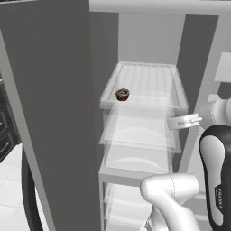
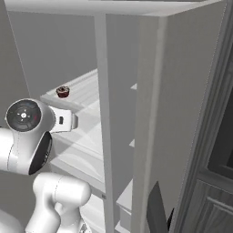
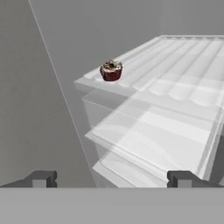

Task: Take the donut and cupcake from the fridge and place them on the empty tray on the dining counter.

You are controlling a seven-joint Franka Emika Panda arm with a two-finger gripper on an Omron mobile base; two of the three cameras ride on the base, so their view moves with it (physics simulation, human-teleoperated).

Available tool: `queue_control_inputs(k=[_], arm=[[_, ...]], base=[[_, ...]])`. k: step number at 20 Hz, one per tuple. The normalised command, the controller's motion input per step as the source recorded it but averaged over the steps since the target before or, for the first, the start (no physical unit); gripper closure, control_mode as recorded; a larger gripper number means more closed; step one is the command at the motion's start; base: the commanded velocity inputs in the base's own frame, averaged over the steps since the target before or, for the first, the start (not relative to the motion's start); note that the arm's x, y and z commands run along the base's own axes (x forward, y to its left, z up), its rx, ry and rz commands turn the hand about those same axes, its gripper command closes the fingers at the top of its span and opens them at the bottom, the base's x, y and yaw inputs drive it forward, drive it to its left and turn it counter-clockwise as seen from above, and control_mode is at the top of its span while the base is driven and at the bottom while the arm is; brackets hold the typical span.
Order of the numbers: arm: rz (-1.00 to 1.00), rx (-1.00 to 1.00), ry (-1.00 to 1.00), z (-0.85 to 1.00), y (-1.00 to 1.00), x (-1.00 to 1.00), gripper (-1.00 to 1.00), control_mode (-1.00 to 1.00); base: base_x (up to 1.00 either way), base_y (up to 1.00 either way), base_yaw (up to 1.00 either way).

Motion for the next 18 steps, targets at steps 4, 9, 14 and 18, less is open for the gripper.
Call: queue_control_inputs(k=[4,9,14,18], arm=[[0.0,0.0,0.0,0.0,0.29,0.0,-1.0,-1.0],[0.0,-0.07,0.0,0.05,0.64,0.0,-1.0,-1.0],[-0.01,-0.08,0.0,0.15,0.24,0.0,-1.0,-1.0],[-0.07,-0.05,0.05,0.1,-0.01,0.16,-1.0,-1.0]], base=[[0.13,0.12,-0.02],[0.0,0.0,0.0],[0.0,0.0,0.0],[0.0,0.0,0.0]])
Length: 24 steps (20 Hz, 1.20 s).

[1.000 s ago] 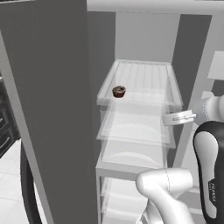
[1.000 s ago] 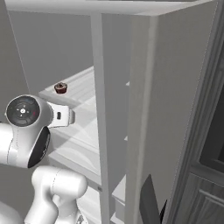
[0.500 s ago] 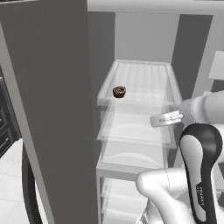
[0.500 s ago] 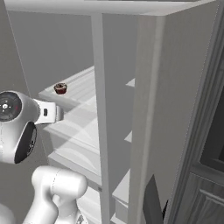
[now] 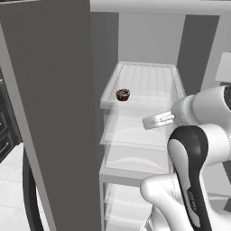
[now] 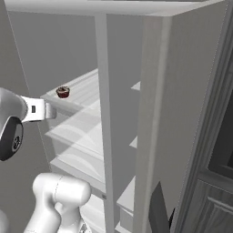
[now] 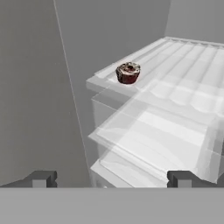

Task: Take the donut and cupcake from the fridge and place them on the empty tray on the dining counter.

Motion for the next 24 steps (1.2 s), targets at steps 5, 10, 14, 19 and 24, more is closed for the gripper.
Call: queue_control_inputs(k=[5,10,14,19,24], arm=[[-0.1,-0.02,0.04,0.0,-0.05,0.59,-1.0,-1.0],[-0.06,0.0,0.04,0.0,0.0,0.8,-1.0,-1.0],[0.0,0.0,0.01,0.0,0.0,0.83,-1.0,-1.0],[0.0,0.0,0.0,-0.05,0.0,0.79,-1.0,-1.0],[0.0,0.0,0.0,-0.17,0.02,0.66,-1.0,-1.0]], base=[[0.0,0.0,0.0],[0.0,0.0,0.0],[0.0,0.0,0.0],[0.0,0.0,0.0],[0.0,0.0,0.0]])
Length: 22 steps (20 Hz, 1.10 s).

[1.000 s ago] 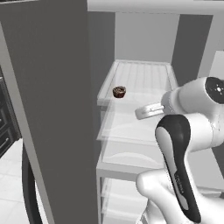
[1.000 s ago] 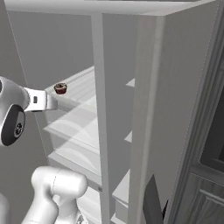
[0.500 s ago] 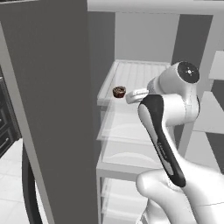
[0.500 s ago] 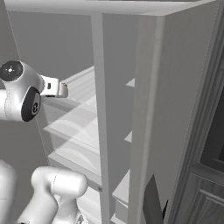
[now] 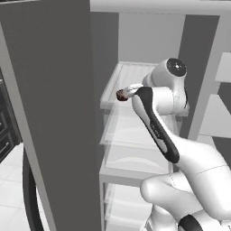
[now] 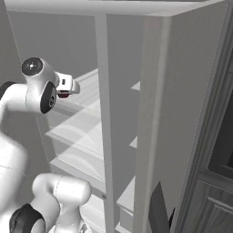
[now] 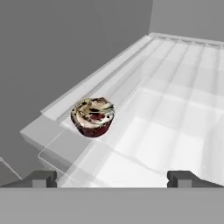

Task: Take the donut and cupcake from the fridge and place them on the empty tray on the dining counter.

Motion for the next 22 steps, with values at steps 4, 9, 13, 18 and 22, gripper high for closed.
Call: queue_control_inputs(k=[4,9,13,18,22], arm=[[0.0,0.0,0.0,-0.27,0.17,0.52,-1.0,-1.0],[0.0,0.0,0.0,-0.27,0.27,0.42,-1.0,-1.0],[0.0,0.0,0.0,-0.18,0.22,0.39,-1.0,-1.0],[0.01,0.0,0.0,-0.01,0.0,0.4,-1.0,-1.0],[0.07,0.0,0.01,0.0,0.0,0.29,-1.0,-1.0]], base=[[0.0,0.0,0.0],[0.0,0.0,0.0],[0.0,0.0,0.0],[0.0,0.0,0.0],[0.0,0.0,0.0]])
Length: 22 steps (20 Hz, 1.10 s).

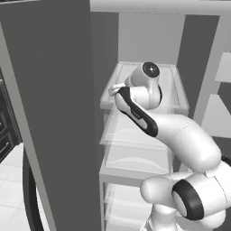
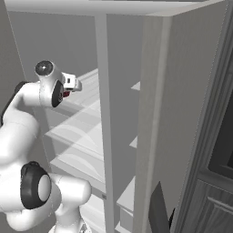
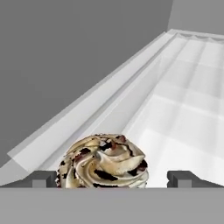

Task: Take the donut and cupcake from the fridge and place them on the empty tray on the dining counter.

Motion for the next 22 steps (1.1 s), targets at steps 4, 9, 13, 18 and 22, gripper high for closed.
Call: queue_control_inputs(k=[4,9,13,18,22], arm=[[0.08,0.0,0.08,-0.06,0.03,0.09,-1.0,-1.0],[0.06,0.0,0.14,-0.2,0.13,0.0,-1.0,-1.0],[0.05,0.0,0.12,-0.31,0.17,0.08,-1.0,-1.0],[0.02,-0.02,0.01,-0.22,0.06,0.33,-1.0,-1.0],[0.0,0.0,0.0,-0.12,0.0,0.29,1.0,-1.0]], base=[[0.0,0.0,0.0],[0.0,0.0,0.0],[0.0,0.0,0.0],[0.0,0.0,0.0],[0.0,0.0,0.0]])
